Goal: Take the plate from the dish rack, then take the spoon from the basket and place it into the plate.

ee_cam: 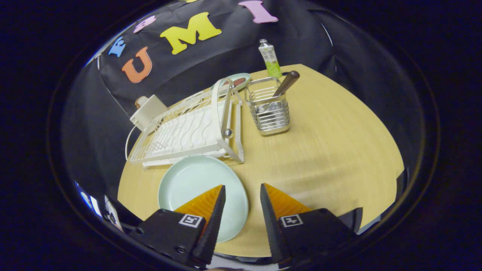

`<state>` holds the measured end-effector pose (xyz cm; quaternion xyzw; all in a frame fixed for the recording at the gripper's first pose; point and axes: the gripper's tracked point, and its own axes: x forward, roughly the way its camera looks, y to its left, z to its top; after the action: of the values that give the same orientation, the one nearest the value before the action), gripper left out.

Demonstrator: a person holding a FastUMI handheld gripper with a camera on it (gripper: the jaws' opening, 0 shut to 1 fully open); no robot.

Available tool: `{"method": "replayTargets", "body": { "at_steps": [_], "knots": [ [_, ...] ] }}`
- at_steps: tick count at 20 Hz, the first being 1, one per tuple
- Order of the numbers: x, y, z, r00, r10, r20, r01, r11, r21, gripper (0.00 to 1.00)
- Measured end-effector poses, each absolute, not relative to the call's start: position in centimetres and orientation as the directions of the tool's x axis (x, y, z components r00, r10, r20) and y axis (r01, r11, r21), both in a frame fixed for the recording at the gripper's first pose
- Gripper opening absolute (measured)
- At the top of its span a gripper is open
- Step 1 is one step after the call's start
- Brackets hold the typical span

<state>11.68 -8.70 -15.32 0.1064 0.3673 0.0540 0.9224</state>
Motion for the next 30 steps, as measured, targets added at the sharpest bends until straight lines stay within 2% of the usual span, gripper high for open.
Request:
{"method": "replayTargets", "body": {
  "at_steps": [2,7,9,13,15,16,20,22,23,27,30],
  "knots": [
    [12.6,-10.2,-14.5,0.771,0.140,-0.621,-0.019,0.980,0.197,0.87],
    [15.9,-14.3,-9.0,0.943,0.049,-0.331,-0.018,0.995,0.095,0.88],
    [17.3,-15.7,-6.9,0.971,0.015,-0.240,0.004,0.997,0.080,1.00],
    [21.3,-16.7,-6.8,0.980,-0.008,-0.199,0.022,0.997,0.069,1.00],
    [23.0,-15.8,-6.5,0.986,0.046,-0.163,-0.027,0.993,0.117,1.00],
    [23.5,-14.9,-6.6,0.987,0.074,-0.140,-0.053,0.988,0.145,0.98],
    [25.7,-14.9,-6.5,0.994,0.044,-0.102,-0.027,0.986,0.165,0.49],
    [25.5,-13.7,-6.2,0.992,0.079,-0.100,-0.062,0.985,0.160,0.24],
    [25.7,-13.9,-5.9,0.993,0.058,-0.102,-0.044,0.990,0.134,0.20],
    [26.3,-13.0,-3.3,0.997,0.006,-0.073,-0.001,0.998,0.070,0.16],
    [26.2,-12.4,-0.3,0.999,-0.009,-0.053,0.012,0.998,0.064,0.15]
  ]
}}
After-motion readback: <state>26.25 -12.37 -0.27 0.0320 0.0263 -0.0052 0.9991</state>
